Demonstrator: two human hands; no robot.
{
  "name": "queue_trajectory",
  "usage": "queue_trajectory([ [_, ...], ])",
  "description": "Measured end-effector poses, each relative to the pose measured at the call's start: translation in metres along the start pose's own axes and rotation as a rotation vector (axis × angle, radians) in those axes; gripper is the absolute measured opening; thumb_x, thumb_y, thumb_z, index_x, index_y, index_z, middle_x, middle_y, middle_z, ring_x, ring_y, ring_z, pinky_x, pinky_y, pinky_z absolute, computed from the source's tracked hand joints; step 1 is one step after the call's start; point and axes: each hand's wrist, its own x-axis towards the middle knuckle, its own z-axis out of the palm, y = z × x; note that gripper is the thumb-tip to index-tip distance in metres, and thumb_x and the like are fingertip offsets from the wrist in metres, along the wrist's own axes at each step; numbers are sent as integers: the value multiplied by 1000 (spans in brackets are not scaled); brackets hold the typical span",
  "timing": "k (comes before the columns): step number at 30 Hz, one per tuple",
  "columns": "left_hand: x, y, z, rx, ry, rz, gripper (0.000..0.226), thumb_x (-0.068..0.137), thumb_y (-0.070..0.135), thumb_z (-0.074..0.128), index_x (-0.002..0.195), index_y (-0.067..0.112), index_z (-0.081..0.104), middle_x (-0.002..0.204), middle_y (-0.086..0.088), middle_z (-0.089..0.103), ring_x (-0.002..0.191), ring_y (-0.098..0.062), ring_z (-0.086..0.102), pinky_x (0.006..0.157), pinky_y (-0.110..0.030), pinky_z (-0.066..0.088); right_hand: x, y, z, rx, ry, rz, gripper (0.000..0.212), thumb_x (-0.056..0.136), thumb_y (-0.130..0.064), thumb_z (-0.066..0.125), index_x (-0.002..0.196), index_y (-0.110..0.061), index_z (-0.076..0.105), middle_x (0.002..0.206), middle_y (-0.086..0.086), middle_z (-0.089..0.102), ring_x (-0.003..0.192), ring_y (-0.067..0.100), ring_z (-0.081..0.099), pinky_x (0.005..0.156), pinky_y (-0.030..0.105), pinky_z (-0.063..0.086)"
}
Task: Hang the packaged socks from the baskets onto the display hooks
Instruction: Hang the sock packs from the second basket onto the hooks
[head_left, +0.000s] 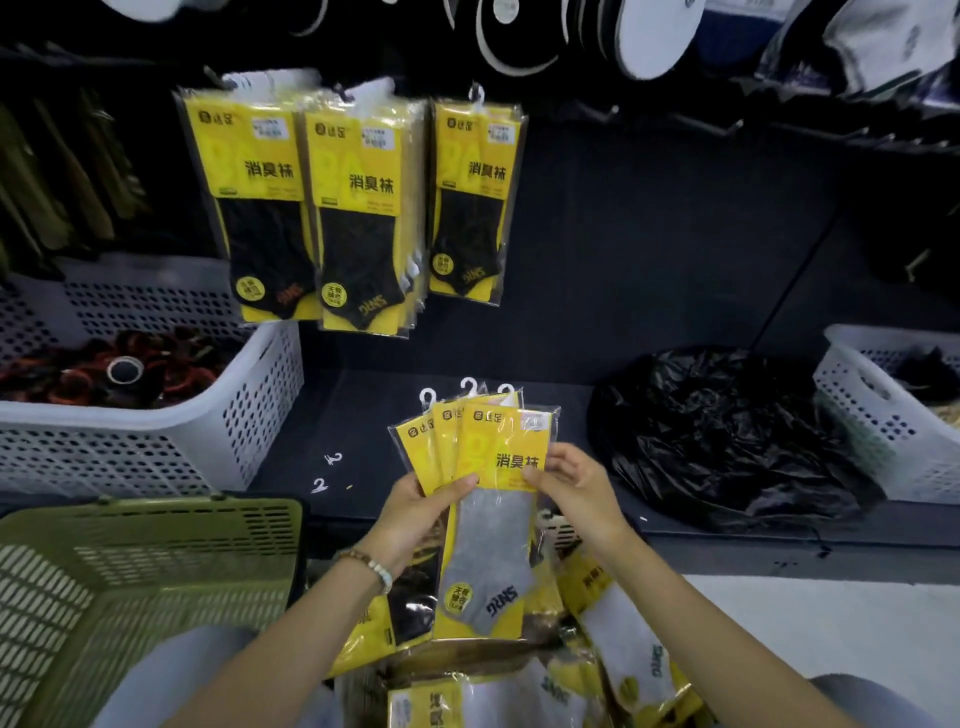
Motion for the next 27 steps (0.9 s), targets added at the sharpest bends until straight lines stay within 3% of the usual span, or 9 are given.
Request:
queue_trajectory([
  [2,-2,14,-3,-2,52,38,54,52,48,81,99,24,67,89,9,75,82,-7,70,65,-23,51,3,-10,11,95,-24,-6,19,84,-7,68,102,-14,67,93,-5,74,84,6,70,65,12,51],
  [5,0,38,-8,-9,105,125,54,51,54,76,94,24,68,87,10,75,82,-6,68,65,-21,47,14,-28,22,161,-25,2,18,87,-14,65,106,-15,66,96,-4,75,87,8,71,64,16,53],
  [8,5,71,-16,-4,142,199,41,64,62,62,88,29,66,76,23,71,77,6,64,65,-16,41,29,-50,27,171,-28,-17,20,89,-17,63,109,-17,65,101,-2,74,91,11,71,69,19,56],
  [13,17,136,-41,42,246,420,13,82,49,61,83,37,61,65,40,61,63,24,55,57,-8,37,59,-88,34,170,-33,-93,15,94,-16,56,106,-18,65,99,-2,74,88,11,71,69,21,56],
  [16,22,179,-58,70,318,571,11,83,46,61,84,36,65,71,34,66,68,17,61,51,-5,44,83,-120,32,173,48,-184,13,95,-16,55,102,-20,65,99,-1,74,91,12,70,79,27,56],
  [18,25,206,-68,97,354,650,11,84,45,61,86,35,66,72,31,68,68,14,62,51,-5,44,103,-146,31,164,87,-246,13,95,-16,54,100,-21,64,98,-4,73,88,9,70,74,23,56],
  [22,38,246,-81,37,385,682,41,80,56,60,100,20,63,80,9,64,66,-5,57,59,-14,41,141,-192,39,114,157,-319,11,96,-13,52,100,-16,62,94,-3,69,83,7,67,68,18,53],
  [24,45,258,-85,10,406,658,40,77,61,60,90,23,55,83,3,54,64,-6,47,60,-18,38,159,-208,47,79,169,-345,9,96,-13,53,96,-16,61,95,0,68,87,12,66,76,24,53],
  [27,52,265,-85,-4,407,662,36,73,62,61,79,28,49,77,9,50,61,-2,44,59,-17,36,184,-218,60,18,165,-357,7,96,-11,54,96,-14,60,102,7,68,92,18,65,84,32,53],
])
